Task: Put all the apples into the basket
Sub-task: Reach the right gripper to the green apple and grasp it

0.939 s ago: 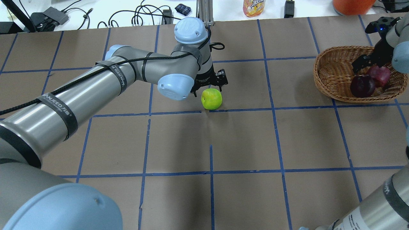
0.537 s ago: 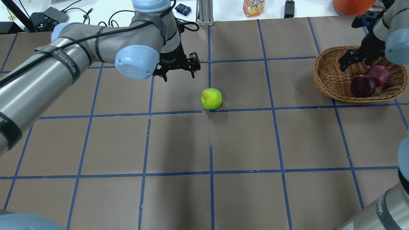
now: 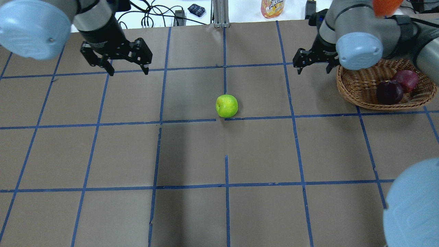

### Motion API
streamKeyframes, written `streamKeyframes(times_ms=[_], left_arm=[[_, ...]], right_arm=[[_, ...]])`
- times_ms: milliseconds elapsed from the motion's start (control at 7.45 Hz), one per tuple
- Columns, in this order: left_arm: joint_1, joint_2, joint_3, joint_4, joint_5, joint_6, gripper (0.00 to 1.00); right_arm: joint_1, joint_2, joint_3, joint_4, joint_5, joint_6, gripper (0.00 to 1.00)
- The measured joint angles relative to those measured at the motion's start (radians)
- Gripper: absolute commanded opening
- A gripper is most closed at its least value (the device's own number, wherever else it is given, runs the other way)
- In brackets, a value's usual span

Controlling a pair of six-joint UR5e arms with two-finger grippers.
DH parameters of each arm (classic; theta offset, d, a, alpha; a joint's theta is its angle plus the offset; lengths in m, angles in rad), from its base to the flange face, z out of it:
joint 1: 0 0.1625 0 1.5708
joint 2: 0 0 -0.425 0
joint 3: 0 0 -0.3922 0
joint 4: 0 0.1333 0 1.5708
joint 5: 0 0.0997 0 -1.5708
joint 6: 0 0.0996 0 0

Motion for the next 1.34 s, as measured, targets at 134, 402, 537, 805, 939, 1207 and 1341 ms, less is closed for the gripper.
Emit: streamKeyframes(times_ms=[134, 402, 537, 805, 939, 1207, 1341], left_arm=[[0.032, 0.046, 0.003, -0.042, 0.0, 0.031, 1.0], [0.054, 0.088, 0.003, -0.061, 0.003, 0.047, 1.0], [0.053, 0.098, -0.003, -0.067, 0.018, 0.043, 1.0], [0.049, 0.116, -0.014, -0.073, 0.049, 0.039, 1.0], [0.049, 0.119, -0.015, -0.074, 0.054, 0.038, 1.0], [0.048, 0.12, -0.014, -0.072, 0.055, 0.038, 1.0], [0.048, 0.121, -0.014, -0.071, 0.055, 0.038, 1.0]], right_arm=[[0.065, 0.008, -0.001, -0.012, 0.019, 0.118, 1.0], [0.179, 0.048, -0.001, -0.094, 0.063, 0.327, 1.0], [0.24, 0.084, -0.001, -0.157, 0.069, 0.397, 1.0], [0.323, 0.138, 0.002, -0.218, 0.072, 0.436, 1.0], [0.337, 0.154, 0.004, -0.224, 0.074, 0.419, 1.0], [0.346, 0.185, 0.004, -0.226, 0.083, 0.33, 1.0], [0.349, 0.202, 0.001, -0.227, 0.1, 0.291, 0.76]])
